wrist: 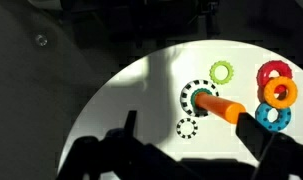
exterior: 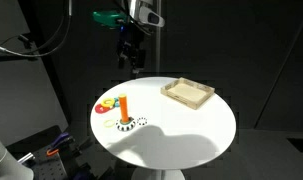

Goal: Pick up a light green ring and stack it on top of the ring stacking stand

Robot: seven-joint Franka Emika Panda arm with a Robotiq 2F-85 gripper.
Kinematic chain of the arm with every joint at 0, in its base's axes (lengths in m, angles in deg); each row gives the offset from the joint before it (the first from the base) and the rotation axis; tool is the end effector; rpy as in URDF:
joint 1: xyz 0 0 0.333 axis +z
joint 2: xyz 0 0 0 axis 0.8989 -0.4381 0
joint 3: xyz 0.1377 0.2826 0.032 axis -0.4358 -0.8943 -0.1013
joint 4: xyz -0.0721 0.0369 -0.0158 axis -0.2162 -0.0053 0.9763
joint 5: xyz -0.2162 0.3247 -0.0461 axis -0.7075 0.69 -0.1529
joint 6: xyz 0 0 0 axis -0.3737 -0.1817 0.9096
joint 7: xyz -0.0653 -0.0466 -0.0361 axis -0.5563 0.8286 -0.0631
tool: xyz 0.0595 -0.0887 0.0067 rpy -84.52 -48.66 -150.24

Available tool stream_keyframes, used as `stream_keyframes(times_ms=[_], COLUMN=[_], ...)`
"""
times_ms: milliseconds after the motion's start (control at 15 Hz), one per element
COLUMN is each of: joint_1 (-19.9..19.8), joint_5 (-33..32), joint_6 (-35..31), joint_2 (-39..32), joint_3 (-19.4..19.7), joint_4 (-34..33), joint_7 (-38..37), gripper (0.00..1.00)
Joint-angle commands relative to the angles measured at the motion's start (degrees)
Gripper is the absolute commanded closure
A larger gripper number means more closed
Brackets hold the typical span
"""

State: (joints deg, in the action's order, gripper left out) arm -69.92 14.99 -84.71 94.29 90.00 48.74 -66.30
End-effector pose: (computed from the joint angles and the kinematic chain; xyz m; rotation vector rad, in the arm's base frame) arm 0.4520 -0.1398 0.4673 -3.0116 0.2634 0.3538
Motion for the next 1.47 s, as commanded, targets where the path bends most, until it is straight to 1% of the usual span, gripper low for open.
stream_keyframes(times_ms=[0,333,800,933,1133,1400], joint_1=[-0.8,-0.4,1.1,1.6,2.6,4.1], joint_5=[0.1,0.3,0.7,0.3,0.1,0.4], joint_6=[0.1,0.3,0.4,-0.6,-3.8,-9.3], joint_2=[-0.1,0.3,2.2,2.8,4.2,5.8], joint_3=[-0.7,-1.4,-4.5,-5.6,-7.3,-9.5], joint_4=[-0.2,0.9,6.2,8.3,12.1,16.9], joint_7=[0.1,-0.4,-1.4,-2.4,-4.2,-6.6], gripper=[0.00,0.00,0.00,0.00,0.00,0.00])
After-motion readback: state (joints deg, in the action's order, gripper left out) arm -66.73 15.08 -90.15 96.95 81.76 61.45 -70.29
